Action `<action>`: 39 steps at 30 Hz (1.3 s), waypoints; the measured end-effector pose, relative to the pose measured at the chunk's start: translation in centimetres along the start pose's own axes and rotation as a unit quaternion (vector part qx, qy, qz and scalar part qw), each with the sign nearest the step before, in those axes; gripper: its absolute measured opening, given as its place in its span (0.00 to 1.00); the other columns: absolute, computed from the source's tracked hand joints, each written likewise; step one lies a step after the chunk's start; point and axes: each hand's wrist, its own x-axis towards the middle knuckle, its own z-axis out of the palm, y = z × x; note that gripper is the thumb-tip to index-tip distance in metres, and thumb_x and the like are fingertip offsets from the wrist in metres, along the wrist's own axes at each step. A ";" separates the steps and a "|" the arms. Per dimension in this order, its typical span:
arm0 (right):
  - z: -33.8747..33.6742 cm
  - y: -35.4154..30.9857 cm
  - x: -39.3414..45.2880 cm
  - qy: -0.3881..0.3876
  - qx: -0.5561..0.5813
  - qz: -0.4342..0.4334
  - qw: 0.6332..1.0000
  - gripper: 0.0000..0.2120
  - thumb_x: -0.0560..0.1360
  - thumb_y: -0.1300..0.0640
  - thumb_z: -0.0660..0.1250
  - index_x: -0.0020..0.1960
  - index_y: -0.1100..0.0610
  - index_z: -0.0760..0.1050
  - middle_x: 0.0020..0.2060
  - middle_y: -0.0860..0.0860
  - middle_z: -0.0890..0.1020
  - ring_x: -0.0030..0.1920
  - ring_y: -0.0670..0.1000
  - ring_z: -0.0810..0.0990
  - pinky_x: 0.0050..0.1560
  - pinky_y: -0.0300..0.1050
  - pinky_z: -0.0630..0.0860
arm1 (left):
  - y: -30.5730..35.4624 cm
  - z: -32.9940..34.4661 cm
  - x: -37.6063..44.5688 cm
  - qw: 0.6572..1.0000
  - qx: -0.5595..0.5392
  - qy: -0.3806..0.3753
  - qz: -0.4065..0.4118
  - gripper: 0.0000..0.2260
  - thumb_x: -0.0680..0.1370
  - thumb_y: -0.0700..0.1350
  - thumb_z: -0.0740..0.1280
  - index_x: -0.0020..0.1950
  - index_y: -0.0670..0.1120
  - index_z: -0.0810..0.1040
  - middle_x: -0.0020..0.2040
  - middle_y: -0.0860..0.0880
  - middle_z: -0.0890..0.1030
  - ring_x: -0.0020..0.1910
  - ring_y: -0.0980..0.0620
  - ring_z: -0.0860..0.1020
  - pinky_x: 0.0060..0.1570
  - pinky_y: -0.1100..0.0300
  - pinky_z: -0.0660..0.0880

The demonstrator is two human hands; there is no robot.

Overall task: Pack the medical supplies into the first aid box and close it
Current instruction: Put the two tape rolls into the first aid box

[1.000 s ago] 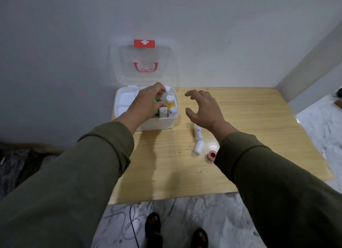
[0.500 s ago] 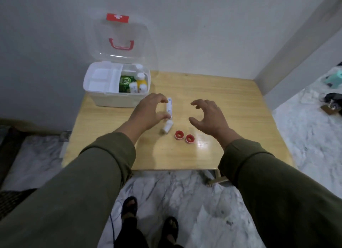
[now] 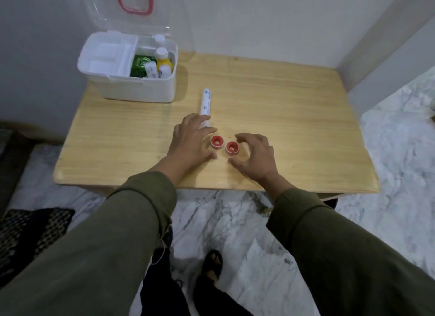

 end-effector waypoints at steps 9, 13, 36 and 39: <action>1.1 1.0 0.4 0.048 -0.002 0.012 0.999 0.22 0.68 0.44 0.72 0.60 0.47 0.74 0.62 0.47 0.75 0.68 0.53 0.62 0.56 0.47 0.59 | 0.1 1.5 0.5 1.000 -0.024 0.020 0.001 0.24 0.66 0.58 0.74 0.60 0.56 0.79 0.74 0.58 0.60 0.73 0.50 0.53 0.68 0.54 0.52; 1.2 1.1 0.6 0.051 0.002 0.016 0.999 0.17 0.68 0.44 0.71 0.56 0.46 0.77 0.61 0.47 0.75 0.68 0.53 0.62 0.58 0.49 0.61 | 0.0 1.6 0.5 0.999 -0.031 0.024 0.010 0.19 0.66 0.57 0.74 0.55 0.55 0.81 0.74 0.58 0.62 0.73 0.49 0.54 0.67 0.53 0.54; -3.0 -20.0 11.8 0.105 0.014 -0.127 0.986 0.17 0.68 0.43 0.72 0.55 0.47 0.78 0.62 0.50 0.74 0.67 0.54 0.64 0.60 0.50 0.62 | -11.8 -19.3 2.9 0.975 -0.022 0.215 -0.052 0.17 0.68 0.52 0.75 0.55 0.52 0.81 0.66 0.49 0.70 0.68 0.45 0.63 0.64 0.52 0.59; -1.8 -23.6 14.4 0.108 0.007 -0.137 0.985 0.18 0.69 0.42 0.71 0.56 0.48 0.78 0.63 0.50 0.73 0.67 0.53 0.64 0.62 0.51 0.63 | -15.1 -21.9 4.5 0.977 -0.001 0.204 -0.066 0.17 0.69 0.52 0.75 0.57 0.52 0.81 0.67 0.50 0.69 0.69 0.46 0.61 0.64 0.52 0.58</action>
